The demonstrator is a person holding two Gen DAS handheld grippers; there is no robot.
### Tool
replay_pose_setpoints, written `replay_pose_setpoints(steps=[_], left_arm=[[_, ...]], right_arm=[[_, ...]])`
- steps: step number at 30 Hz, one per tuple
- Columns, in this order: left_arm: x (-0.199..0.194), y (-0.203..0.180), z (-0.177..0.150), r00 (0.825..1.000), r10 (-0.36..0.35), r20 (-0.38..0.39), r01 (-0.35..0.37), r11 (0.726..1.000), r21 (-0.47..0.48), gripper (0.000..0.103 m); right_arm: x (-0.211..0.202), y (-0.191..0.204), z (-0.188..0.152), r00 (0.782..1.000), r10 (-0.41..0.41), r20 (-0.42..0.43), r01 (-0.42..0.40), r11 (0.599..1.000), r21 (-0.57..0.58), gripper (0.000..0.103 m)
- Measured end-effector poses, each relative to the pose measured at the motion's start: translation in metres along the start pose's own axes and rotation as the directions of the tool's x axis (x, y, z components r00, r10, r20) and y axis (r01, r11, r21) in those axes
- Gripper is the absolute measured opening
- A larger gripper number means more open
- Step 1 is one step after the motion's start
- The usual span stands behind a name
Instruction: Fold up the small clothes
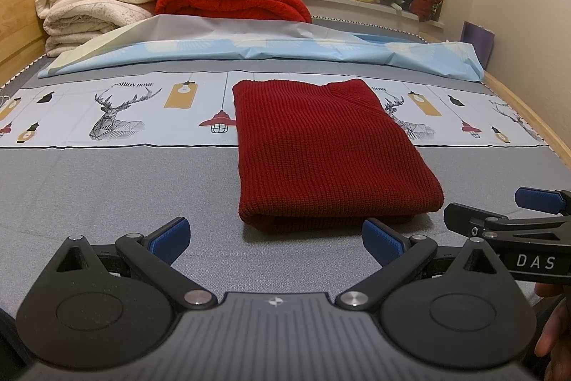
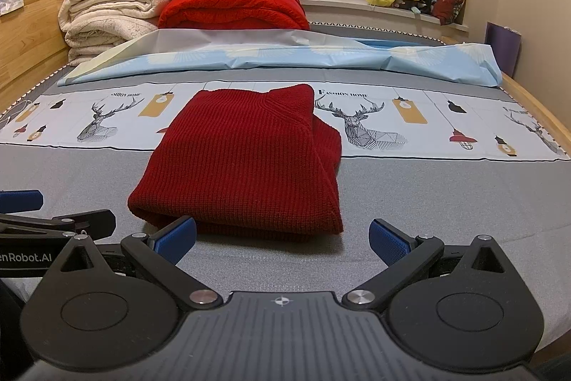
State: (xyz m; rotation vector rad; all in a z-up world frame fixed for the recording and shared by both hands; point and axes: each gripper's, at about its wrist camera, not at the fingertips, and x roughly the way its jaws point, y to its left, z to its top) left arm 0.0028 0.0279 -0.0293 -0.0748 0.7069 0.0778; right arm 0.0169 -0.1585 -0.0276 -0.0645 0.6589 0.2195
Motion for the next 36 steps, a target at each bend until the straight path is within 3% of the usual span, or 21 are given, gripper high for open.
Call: replay_pose_setpoints(steps=[36], left_arm=[[0.0021,0.0005,-0.0054,1.0,-0.01,-0.009,0.01,1.0,0.002,0.102]], right_arm=[[0.0014,-0.0023,-0.002,1.0,0.0,-0.004,0.0,1.0,-0.006,0.102]])
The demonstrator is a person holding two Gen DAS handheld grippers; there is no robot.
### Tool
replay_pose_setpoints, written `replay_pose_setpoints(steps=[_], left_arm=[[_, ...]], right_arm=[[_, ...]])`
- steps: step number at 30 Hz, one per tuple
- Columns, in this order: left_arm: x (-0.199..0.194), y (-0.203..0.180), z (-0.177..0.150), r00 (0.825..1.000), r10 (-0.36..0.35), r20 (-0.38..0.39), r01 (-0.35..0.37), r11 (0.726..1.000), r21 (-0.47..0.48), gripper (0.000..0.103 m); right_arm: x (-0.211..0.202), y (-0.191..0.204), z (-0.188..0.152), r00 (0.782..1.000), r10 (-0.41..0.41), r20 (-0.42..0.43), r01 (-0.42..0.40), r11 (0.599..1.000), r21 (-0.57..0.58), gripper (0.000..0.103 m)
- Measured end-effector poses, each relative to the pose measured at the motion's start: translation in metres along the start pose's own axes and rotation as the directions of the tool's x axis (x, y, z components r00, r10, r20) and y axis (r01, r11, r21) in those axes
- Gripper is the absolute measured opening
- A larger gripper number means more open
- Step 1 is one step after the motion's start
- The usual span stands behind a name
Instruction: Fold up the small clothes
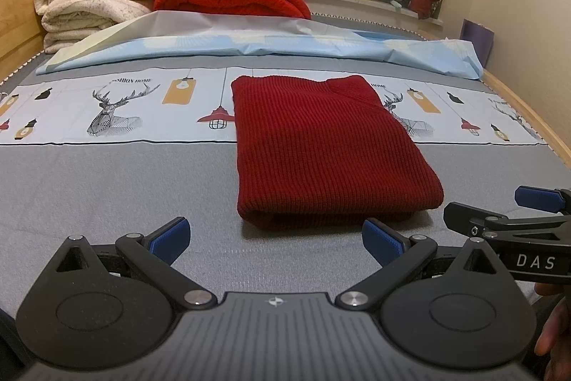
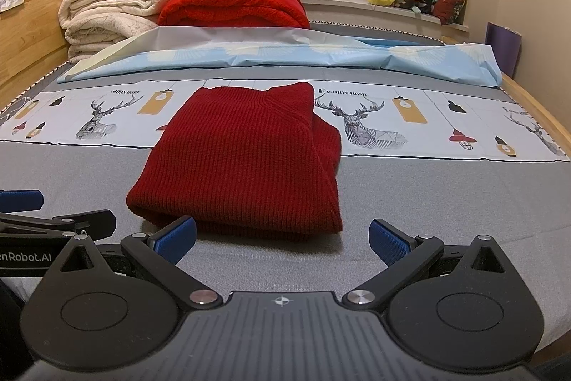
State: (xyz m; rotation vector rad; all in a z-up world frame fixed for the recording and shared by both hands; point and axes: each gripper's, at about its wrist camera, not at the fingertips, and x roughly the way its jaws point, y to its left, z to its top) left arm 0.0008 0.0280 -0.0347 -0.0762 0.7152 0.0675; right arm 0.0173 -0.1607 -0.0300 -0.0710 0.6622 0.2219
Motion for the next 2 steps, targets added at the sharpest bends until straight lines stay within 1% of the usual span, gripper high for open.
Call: replay_pose_setpoints(steps=[2], left_arm=[[0.0015,0.0022,-0.0004,1.0,-0.002,-0.004,0.002,1.0,0.001,0.103]], right_arm=[[0.0002,-0.0008,-0.0002,1.0,0.001,-0.001,-0.001,1.0,-0.001,0.102]])
